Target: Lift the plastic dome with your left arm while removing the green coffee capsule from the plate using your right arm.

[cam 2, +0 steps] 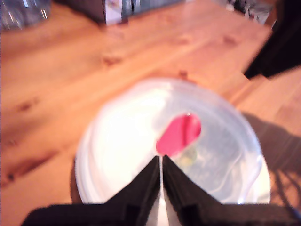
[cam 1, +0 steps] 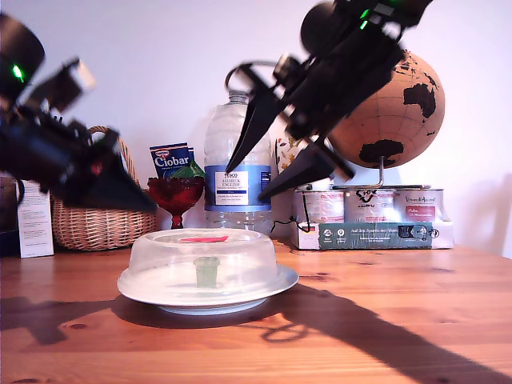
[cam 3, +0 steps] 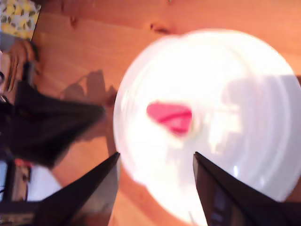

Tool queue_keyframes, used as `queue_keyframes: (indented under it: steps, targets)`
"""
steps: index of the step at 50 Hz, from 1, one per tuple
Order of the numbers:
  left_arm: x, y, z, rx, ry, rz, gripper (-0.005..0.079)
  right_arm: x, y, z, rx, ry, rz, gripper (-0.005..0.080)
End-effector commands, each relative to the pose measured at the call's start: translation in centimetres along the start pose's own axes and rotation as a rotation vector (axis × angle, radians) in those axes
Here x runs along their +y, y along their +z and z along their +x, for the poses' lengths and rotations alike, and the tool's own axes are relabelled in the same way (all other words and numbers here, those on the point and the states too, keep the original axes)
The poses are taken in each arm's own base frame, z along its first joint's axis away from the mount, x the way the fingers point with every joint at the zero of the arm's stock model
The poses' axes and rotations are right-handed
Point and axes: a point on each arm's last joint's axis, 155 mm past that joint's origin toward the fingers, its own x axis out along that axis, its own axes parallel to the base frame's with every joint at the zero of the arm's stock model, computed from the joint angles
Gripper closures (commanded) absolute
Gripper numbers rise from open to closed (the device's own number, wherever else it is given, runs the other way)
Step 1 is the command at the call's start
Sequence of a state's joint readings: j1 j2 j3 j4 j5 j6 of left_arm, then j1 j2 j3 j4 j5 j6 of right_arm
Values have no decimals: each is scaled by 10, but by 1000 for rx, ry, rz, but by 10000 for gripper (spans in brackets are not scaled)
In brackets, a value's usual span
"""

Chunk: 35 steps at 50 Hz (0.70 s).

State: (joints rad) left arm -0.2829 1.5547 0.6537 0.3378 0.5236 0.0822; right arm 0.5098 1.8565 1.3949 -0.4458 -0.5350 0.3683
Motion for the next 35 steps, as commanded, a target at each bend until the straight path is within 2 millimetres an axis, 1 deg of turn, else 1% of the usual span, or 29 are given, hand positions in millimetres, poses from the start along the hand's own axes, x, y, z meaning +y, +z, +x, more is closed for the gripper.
queue_keyframes:
  steps: [1, 12, 20, 25, 35]
  targets:
    - [-2, 3, 6, -1, -13, 12, 766, 11, 9, 5, -18, 18, -27, 306]
    - [-7, 2, 15, 12, -30, 18, 766, 16, 18, 20, -15, 28, -23, 306]
    - [-2, -4, 16, 32, -4, 28, 766, 11, 13, 34, 14, 20, -12, 306]
    - [-1, -7, 16, 45, 2, 28, 766, 5, 10, 39, 25, 8, -5, 306]
    - [1, -16, 16, 79, 12, 12, 766, 1, 9, 41, 25, -13, -6, 306]
